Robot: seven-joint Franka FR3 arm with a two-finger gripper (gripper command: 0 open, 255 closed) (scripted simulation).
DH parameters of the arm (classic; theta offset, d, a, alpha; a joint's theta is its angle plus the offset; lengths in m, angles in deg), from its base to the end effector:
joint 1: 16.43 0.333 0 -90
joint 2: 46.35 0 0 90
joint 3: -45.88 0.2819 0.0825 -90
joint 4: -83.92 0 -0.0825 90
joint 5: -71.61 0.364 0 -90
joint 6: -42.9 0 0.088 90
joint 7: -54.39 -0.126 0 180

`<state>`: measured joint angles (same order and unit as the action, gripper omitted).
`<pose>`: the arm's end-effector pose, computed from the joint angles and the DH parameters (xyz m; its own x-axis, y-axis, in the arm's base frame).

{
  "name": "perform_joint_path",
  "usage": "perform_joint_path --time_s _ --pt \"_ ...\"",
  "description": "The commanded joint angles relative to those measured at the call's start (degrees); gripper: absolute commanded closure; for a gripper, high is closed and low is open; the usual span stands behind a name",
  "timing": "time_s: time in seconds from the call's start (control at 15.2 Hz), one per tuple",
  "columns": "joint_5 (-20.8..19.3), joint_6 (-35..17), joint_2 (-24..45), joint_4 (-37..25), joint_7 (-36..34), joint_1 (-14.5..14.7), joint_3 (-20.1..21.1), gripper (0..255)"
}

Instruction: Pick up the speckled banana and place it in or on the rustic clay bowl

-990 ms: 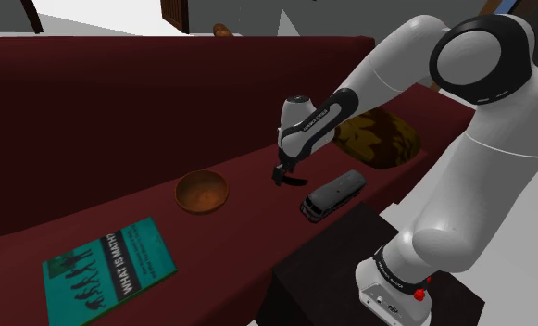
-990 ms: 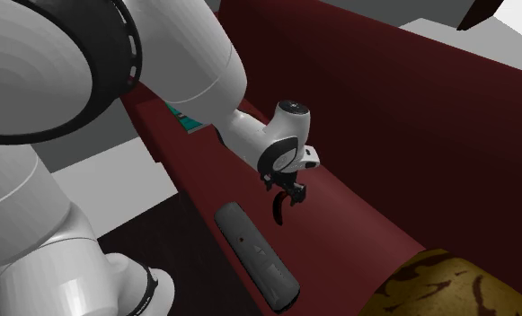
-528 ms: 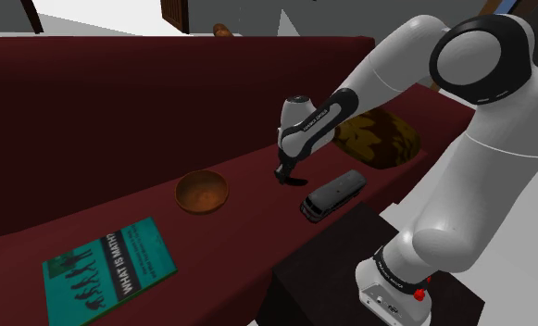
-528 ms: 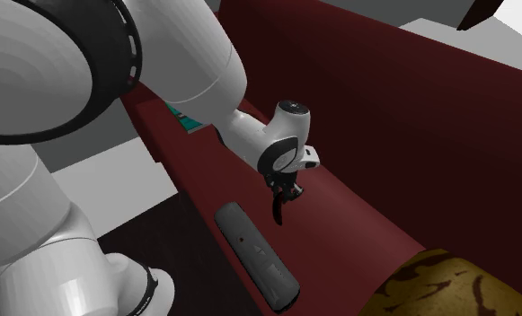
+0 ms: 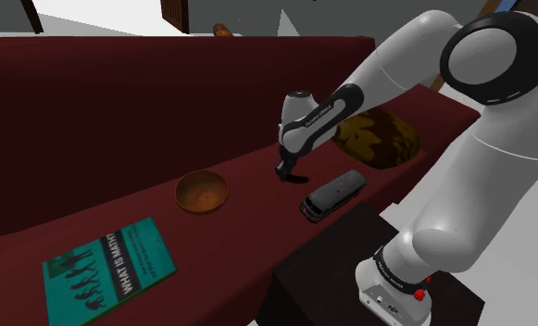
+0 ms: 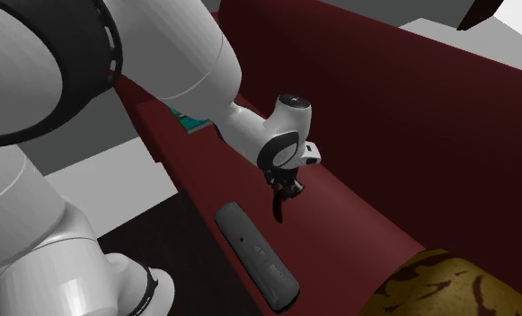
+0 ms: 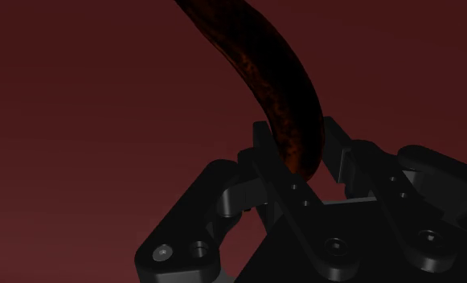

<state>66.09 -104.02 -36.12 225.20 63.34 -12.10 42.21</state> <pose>0.4550 0.0045 0.1827 0.9652 0.2456 -0.0903 0.2502 -0.9672 0.0437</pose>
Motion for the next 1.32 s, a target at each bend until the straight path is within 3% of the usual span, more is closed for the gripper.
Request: perform_joint_path --time_s 0.0,1.25 --pt "0.06 1.55 -1.49 -0.05 0.13 0.0 0.01 255" --pt "0.47 16.79 -13.89 -2.9 1.04 0.16 0.16 255"
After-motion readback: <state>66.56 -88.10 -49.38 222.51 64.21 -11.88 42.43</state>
